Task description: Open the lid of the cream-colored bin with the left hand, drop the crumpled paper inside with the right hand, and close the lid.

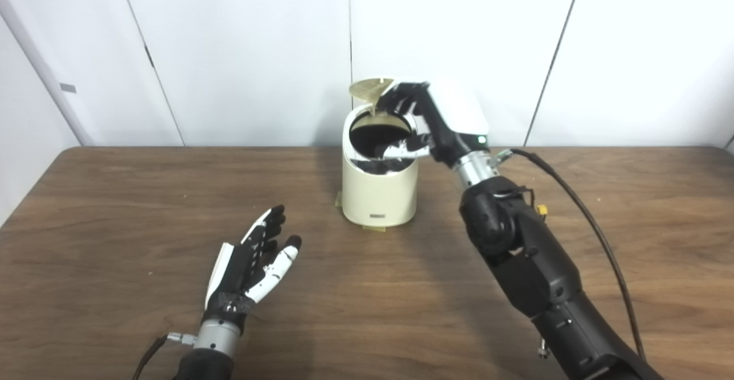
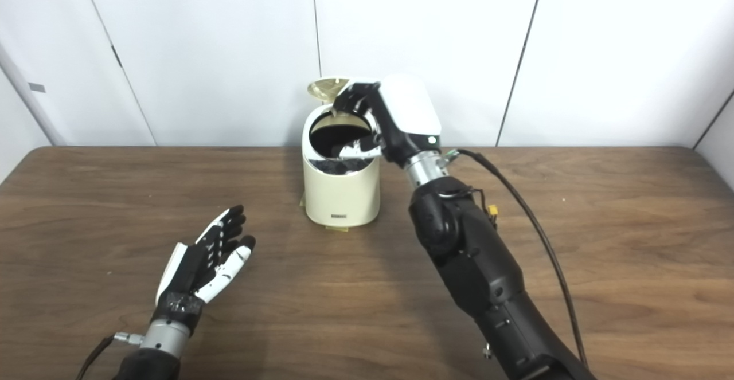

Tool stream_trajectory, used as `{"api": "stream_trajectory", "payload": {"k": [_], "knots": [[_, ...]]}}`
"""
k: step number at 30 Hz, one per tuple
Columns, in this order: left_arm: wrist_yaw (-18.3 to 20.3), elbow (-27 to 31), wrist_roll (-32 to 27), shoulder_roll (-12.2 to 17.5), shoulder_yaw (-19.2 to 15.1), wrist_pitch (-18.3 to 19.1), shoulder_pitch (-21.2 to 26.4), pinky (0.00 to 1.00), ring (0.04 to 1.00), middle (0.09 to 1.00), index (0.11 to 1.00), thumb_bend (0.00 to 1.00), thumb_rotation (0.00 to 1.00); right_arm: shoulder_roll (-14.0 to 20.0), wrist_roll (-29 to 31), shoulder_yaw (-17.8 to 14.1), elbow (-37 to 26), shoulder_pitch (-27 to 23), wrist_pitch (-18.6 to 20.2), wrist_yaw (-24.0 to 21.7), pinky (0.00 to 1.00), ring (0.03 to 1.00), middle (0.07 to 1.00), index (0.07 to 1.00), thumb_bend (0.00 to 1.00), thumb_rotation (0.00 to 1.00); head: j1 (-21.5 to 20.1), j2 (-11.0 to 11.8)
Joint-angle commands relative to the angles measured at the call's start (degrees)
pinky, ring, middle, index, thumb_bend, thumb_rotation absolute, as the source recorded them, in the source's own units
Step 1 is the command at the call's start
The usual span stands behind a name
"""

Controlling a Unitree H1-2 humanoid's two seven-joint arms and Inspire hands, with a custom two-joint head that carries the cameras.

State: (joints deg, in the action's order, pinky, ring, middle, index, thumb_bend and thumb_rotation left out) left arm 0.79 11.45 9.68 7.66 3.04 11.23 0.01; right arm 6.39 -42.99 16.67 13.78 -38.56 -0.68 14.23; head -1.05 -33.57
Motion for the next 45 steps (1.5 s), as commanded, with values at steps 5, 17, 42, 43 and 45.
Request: {"api": "stream_trajectory", "payload": {"k": [5,17,42,43,45], "knots": [[0.08,-1.22,0.42,-0.02,0.01,-0.82,0.77,0.92,0.926,0.917,0.964,0.47,0.52,0.84,-0.04,-1.37,-5.53,-1.16,-1.57,1.57,0.32,0.384,0.506,0.505,0.5,0.0,-0.14,0.24],[-0.98,-1.61,0.28,-0.64,-1.01,-1.81,1.66,0.91,0.911,0.902,0.947,0.47,0.54,3.8,2.43,-6.01,-15.95,7.56,-1.87,-0.36,0.36,0.395,0.51,0.498,0.5,0.0,-0.35,0.5],[1.85,-1.01,-2.41,1.12,-2.23,0.94,22.45,0.81,0.851,0.866,0.889,0.43,0.49,-1.41,34.07,-17.83,-24.74,31.79,8.16,-12.72,0.66,0.804,0.861,0.867,0.59,0.7,0.75,1.08],[2.07,-1.09,-1.95,1.39,-1.88,1.27,23.47,0.8,0.848,0.863,0.887,0.44,0.49,-1.55,34.47,-17.85,-24.56,32.2,8.07,-12.77,0.67,0.808,0.862,0.87,0.59,0.72,0.82,1.15],[2.69,-1.22,-1.78,1.72,-1.51,1.97,25.42,0.81,0.849,0.864,0.886,0.44,0.5,-1.85,35.26,-17.87,-24.3,32.94,8.07,-12.84,0.69,0.818,0.865,0.876,0.59,0.74,1.07,1.29]]}}
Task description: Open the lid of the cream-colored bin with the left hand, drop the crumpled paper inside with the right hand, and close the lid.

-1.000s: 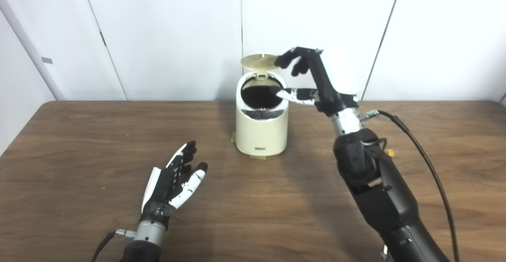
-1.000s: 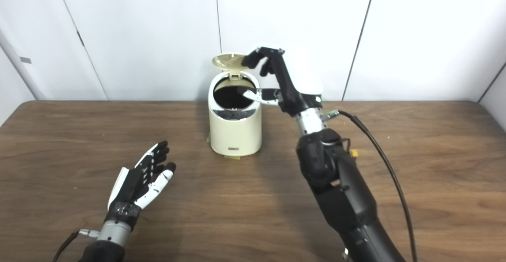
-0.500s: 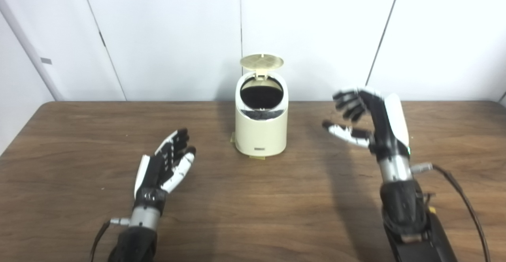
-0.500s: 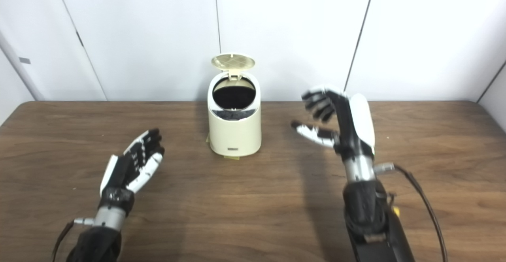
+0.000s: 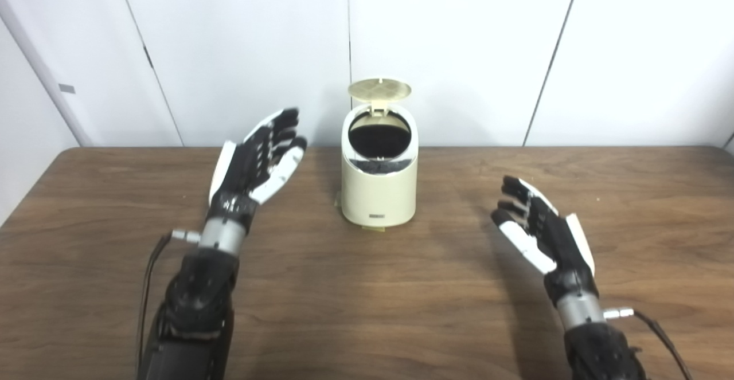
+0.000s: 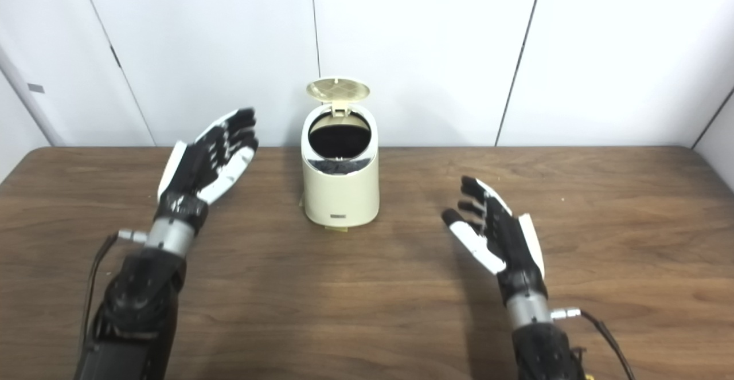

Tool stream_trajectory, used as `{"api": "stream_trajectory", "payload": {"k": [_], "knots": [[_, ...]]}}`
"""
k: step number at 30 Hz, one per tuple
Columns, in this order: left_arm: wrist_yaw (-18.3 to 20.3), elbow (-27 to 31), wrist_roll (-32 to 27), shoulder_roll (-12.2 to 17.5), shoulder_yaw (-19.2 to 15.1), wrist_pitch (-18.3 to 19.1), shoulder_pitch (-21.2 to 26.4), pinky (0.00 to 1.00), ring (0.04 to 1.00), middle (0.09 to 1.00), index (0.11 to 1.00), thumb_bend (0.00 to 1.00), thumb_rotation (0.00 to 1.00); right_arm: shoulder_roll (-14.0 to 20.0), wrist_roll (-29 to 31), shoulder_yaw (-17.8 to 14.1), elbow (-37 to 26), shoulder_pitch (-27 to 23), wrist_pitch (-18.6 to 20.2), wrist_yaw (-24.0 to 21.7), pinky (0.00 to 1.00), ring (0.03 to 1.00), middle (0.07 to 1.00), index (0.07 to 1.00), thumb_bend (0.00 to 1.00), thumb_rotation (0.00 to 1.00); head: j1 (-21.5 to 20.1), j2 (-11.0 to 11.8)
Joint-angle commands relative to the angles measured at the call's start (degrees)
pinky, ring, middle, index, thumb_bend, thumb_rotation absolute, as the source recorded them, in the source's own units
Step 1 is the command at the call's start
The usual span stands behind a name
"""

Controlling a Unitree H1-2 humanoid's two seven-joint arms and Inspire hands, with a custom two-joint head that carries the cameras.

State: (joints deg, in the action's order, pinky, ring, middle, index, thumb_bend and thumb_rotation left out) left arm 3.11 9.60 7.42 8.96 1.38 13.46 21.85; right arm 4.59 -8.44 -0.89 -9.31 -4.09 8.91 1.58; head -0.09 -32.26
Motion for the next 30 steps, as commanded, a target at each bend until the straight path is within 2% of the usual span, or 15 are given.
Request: {"api": "stream_trajectory", "payload": {"k": [1,4,5,6,9,13,16,18,21,23,25,30], "knots": [[0.74,0.58,0.04,0.43,0.19,0.12,4.64,0.82,0.854,0.867,0.887,0.44,0.48,-0.11,0.94,-0.28,-1.11,-1.12,-1.58,-0.18,0.7,0.822,0.866,0.877,0.58,0.75,0.22,0.0],[1.61,0.0,0.8,1.03,0.88,0.77,7.57,0.82,0.861,0.87,0.889,0.43,0.46,-0.25,1.29,-0.17,-0.37,-0.15,-2.59,0.15,0.7,0.825,0.865,0.876,0.55,0.8,0.62,0.38],[2.21,-0.56,2.1,1.82,1.68,1.3,8.8,0.83,0.864,0.872,0.889,0.44,0.49,-0.44,1.51,-0.27,-0.01,0.09,-2.8,0.33,0.7,0.827,0.865,0.875,0.56,0.82,0.79,0.66],[2.63,-0.95,2.98,2.36,2.24,1.68,9.59,0.84,0.875,0.878,0.896,0.47,0.56,-0.56,1.67,-0.34,0.21,0.23,-2.9,0.44,0.71,0.83,0.868,0.875,0.59,0.84,0.79,0.66],[6.06,-3.01,5.4,4.89,5.12,4.28,14.1,0.87,0.907,0.902,0.922,0.52,0.63,-0.92,2.58,-0.69,1.51,0.49,-4.17,0.69,0.73,0.834,0.872,0.875,0.64,0.86,0.96,1.11],[6.92,-6.64,7.06,5.61,6.87,3.96,18.82,0.87,0.911,0.915,0.939,0.54,0.62,-0.93,2.26,-0.24,2.35,0.84,-5.75,0.72,0.71,0.827,0.863,0.874,0.63,0.88,1.12,1.29],[6.92,-9.16,8.89,5.79,8.17,3.21,21.68,0.85,0.902,0.918,0.94,0.53,0.61,-1.01,2.99,-0.17,2.85,0.98,-6.57,0.32,0.71,0.832,0.864,0.881,0.59,0.94,1.01,1.31],[7.26,-10.32,10.96,6.14,9.75,3.69,23.34,0.85,0.914,0.927,0.935,0.53,0.63,-1.04,3.61,-0.18,2.93,1.11,-6.66,-0.01,0.72,0.835,0.865,0.884,0.57,0.98,1.0,1.33],[8.36,-11.13,13.62,6.15,12.05,5.46,25.02,0.82,0.922,0.947,0.943,0.54,0.57,-1.18,4.79,-0.5,2.9,1.01,-6.45,-0.25,0.72,0.831,0.858,0.879,0.57,0.99,0.91,1.31],[8.98,-12.26,16.59,6.91,14.35,4.78,25.87,0.83,0.941,0.966,0.957,0.55,0.57,-1.18,5.13,-0.55,2.8,0.9,-6.45,-0.25,0.71,0.821,0.85,0.876,0.58,0.99,0.84,1.35],[9.42,-13.89,19.42,7.85,16.53,3.28,26.51,0.88,0.973,0.991,0.974,0.57,0.62,-1.22,4.87,-0.37,2.68,0.88,-6.58,-0.03,0.7,0.805,0.84,0.872,0.59,0.98,0.83,1.29],[10.93,-15.56,23.38,9.15,19.45,1.29,27.23,0.89,0.988,0.987,0.957,0.59,0.63,-1.16,3.45,0.2,2.62,1.0,-6.81,0.46,0.69,0.798,0.832,0.882,0.58,1.0,0.57,1.13]]}}
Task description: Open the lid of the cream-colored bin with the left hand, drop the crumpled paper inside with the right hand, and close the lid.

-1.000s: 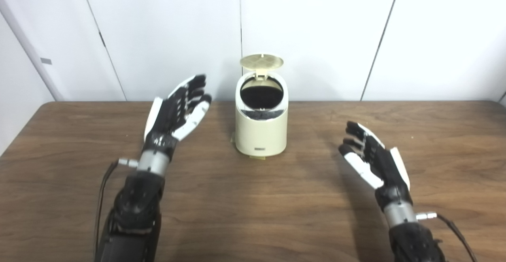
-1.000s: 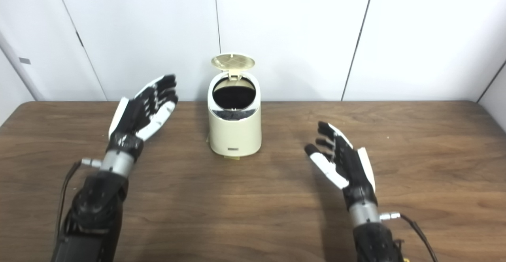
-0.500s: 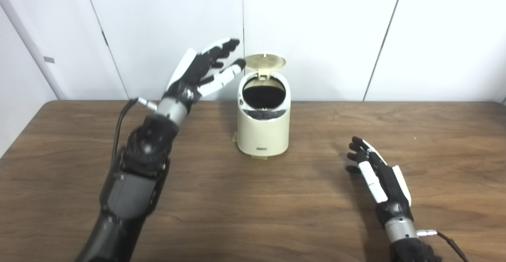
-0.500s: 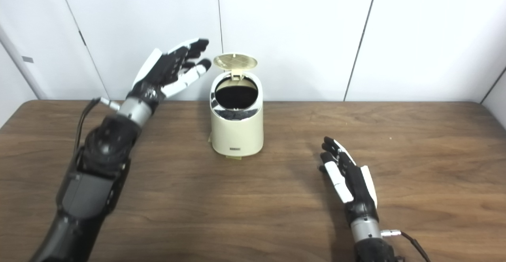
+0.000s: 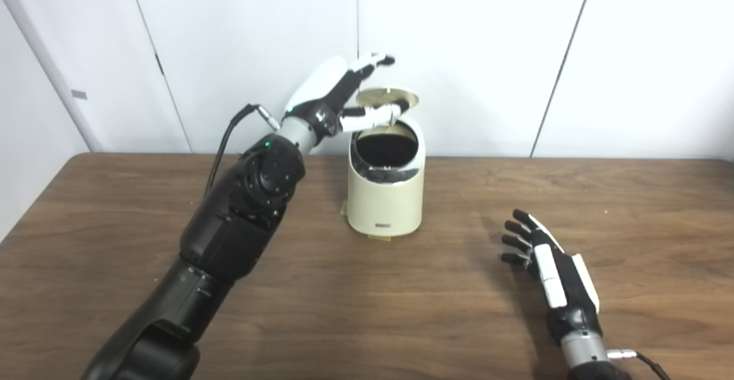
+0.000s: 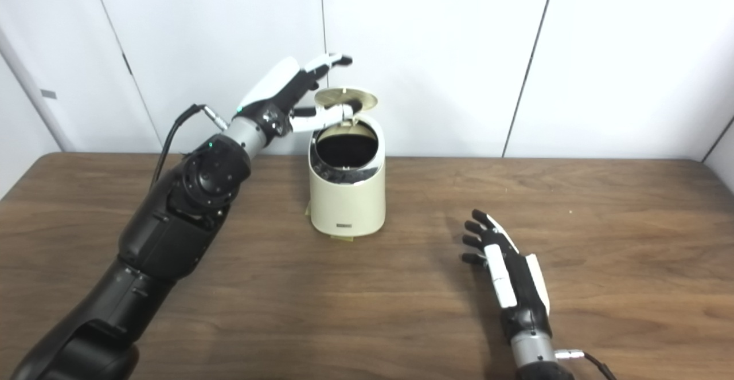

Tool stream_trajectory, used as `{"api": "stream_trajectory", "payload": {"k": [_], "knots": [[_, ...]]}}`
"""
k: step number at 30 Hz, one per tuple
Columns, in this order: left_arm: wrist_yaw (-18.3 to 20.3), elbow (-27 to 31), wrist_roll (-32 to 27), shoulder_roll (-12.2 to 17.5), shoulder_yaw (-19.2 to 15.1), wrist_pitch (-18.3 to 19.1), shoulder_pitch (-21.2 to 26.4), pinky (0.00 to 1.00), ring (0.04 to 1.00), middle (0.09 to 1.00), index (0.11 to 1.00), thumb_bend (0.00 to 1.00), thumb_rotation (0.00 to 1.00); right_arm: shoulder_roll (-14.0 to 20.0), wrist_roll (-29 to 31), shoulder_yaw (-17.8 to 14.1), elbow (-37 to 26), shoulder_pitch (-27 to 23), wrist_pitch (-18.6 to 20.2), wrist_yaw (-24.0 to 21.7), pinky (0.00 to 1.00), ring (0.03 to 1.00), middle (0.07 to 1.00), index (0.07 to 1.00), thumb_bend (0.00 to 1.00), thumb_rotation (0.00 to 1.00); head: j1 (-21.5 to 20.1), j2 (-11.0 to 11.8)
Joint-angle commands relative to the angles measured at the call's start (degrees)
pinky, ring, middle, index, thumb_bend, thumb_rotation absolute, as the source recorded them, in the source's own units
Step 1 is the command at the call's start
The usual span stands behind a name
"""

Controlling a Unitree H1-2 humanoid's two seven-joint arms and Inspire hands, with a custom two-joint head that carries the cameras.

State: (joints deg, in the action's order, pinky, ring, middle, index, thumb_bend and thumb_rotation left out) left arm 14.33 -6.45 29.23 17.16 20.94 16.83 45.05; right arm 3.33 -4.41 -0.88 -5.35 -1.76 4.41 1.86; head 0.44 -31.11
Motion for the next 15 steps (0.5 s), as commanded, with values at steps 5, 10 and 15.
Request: {"api": "stream_trajectory", "payload": {"k": [5,10,15], "knots": [[2.75,0.59,4.84,2.11,2.02,-2.57,4.53,0.87,0.989,0.975,0.849,0.58,0.69,-0.19,-1.72,0.31,-1.19,-1.32,-2.67,0.76,0.69,0.797,0.826,0.891,0.58,0.98,-0.22,-0.34],[3.3,1.52,7.43,2.34,2.38,-3.47,3.68,0.8,0.948,0.935,0.71,0.58,0.77,-0.4,-1.73,0.24,-0.96,-1.44,-2.75,0.78,0.7,0.798,0.819,0.886,0.54,0.94,-0.3,-0.67],[4.66,2.84,9.57,2.53,2.66,-3.31,2.63,0.8,0.938,0.923,0.663,0.58,0.78,-0.45,-3.36,0.41,-1.18,-1.59,-2.57,1.5,0.68,0.796,0.812,0.881,0.54,0.92,-0.74,-1.05]]}}
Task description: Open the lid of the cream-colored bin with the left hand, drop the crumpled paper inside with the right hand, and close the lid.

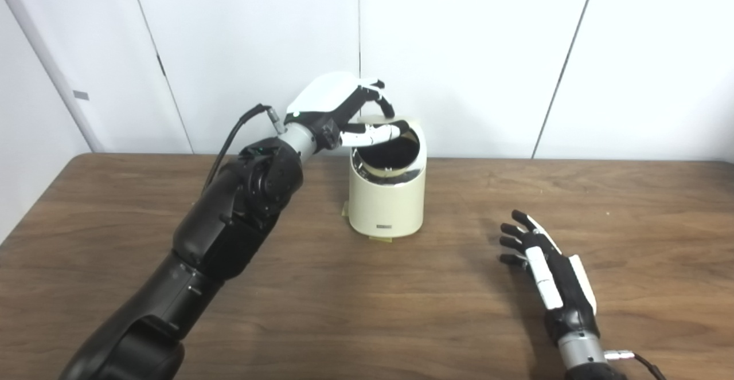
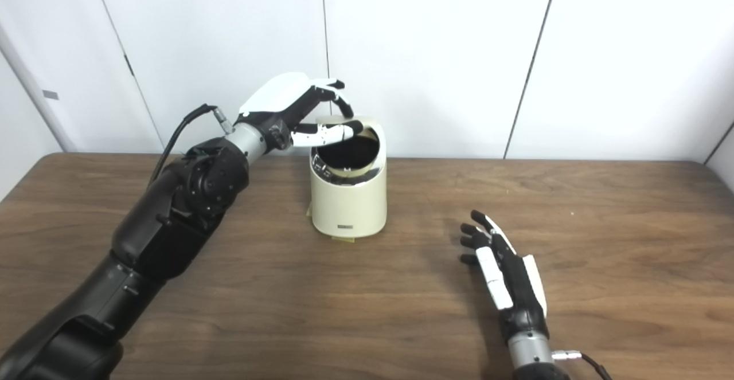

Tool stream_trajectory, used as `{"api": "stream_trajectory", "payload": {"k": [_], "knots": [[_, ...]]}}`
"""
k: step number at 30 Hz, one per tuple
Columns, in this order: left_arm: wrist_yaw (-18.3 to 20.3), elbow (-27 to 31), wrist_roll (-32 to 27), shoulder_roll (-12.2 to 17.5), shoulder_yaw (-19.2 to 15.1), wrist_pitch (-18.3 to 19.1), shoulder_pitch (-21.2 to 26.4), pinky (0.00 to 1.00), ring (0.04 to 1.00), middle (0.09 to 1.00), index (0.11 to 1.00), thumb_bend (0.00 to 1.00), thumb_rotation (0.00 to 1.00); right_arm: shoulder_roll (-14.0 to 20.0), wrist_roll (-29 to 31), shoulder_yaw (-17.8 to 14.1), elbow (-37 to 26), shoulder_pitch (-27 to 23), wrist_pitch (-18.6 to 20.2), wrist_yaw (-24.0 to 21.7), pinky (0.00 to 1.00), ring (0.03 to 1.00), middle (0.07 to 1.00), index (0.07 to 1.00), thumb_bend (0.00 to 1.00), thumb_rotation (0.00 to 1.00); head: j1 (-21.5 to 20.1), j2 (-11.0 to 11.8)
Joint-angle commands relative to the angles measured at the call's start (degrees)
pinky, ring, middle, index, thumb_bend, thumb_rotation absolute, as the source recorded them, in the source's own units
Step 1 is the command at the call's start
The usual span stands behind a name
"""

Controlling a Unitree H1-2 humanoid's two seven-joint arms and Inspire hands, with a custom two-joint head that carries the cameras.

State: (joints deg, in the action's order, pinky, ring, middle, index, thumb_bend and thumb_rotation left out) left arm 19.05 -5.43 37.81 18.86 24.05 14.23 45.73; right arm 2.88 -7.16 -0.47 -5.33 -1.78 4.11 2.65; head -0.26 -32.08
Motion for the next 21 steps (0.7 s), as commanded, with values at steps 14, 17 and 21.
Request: {"api": "stream_trajectory", "payload": {"k": [14,17,21], "knots": [[3.27,5.31,2.16,0.67,-0.2,-1.51,-1.75,0.79,0.914,0.903,0.663,0.57,0.79,0.08,-3.83,0.37,-1.74,-1.61,-1.6,1.58,0.65,0.799,0.8,0.881,0.52,0.9,-0.61,-1.33],[3.99,5.5,2.83,0.79,0.22,-1.53,-2.3,0.8,0.927,0.908,0.674,0.59,0.81,0.05,-4.12,0.44,-1.86,-1.54,-1.48,1.75,0.65,0.799,0.801,0.882,0.52,0.89,-0.72,-1.48],[3.42,5.02,3.96,0.53,0.7,-2.8,-3.79,0.8,0.937,0.912,0.677,0.6,0.82,-0.14,-4.31,0.42,-2.4,-1.5,-0.64,1.88,0.66,0.796,0.803,0.885,0.52,0.88,-1.1,-1.83]]}}
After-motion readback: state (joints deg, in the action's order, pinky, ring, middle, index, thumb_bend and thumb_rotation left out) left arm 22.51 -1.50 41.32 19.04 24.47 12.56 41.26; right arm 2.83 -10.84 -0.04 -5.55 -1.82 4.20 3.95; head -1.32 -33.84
